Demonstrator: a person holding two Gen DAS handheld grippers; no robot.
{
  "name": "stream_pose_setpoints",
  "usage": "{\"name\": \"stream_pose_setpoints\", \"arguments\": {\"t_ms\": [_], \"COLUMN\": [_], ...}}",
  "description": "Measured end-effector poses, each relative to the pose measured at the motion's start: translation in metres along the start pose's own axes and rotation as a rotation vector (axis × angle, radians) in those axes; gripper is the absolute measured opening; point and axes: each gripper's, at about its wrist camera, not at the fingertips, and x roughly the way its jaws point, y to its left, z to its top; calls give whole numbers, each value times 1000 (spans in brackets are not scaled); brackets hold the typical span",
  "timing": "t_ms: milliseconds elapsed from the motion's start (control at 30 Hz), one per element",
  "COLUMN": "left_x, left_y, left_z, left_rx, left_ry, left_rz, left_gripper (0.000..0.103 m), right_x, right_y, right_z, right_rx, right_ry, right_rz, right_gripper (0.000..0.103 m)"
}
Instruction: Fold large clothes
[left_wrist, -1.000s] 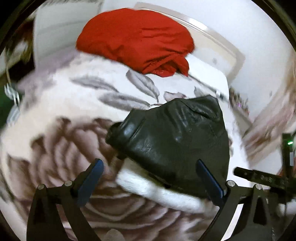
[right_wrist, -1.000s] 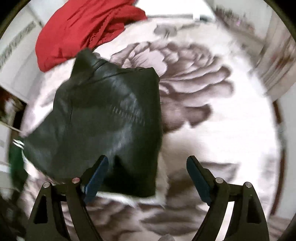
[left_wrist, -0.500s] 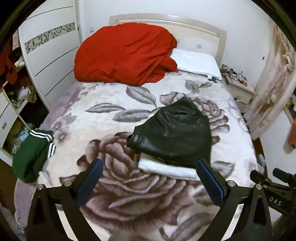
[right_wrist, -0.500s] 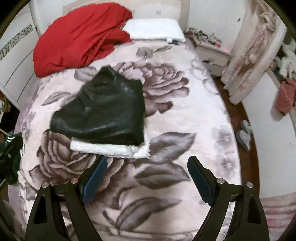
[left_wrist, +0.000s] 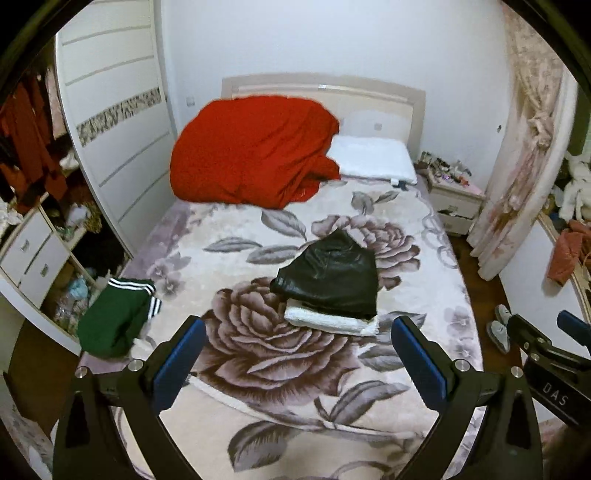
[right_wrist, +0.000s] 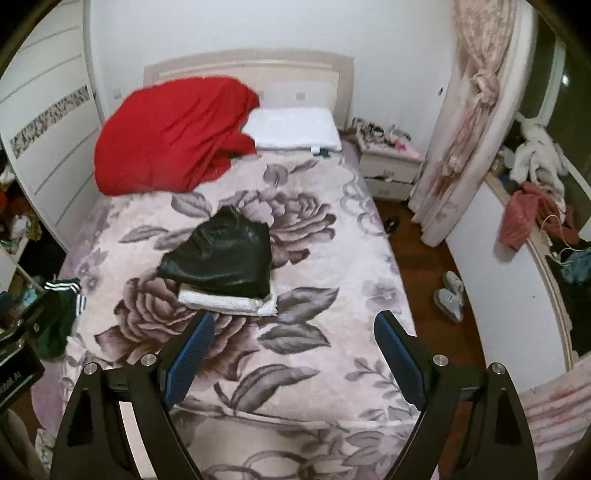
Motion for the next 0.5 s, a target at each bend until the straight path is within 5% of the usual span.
{"name": "stream_pose_setpoints", "arguments": {"t_ms": [233, 500], "left_x": [-70, -105], "left_y": [-12, -18], "left_z": [-9, -18], "left_rx": [19, 21], "left_ry": [-47, -9], "left_rz": [-3, -17], "left_gripper": [102, 103], "right_x": [-110, -183], "right_y": [-21, -39], "right_z": [-9, -30], "right_rx": [-15, -15], "right_ry": [-131, -146], "right_rz": [-13, 3], "right_gripper": [94, 94]}}
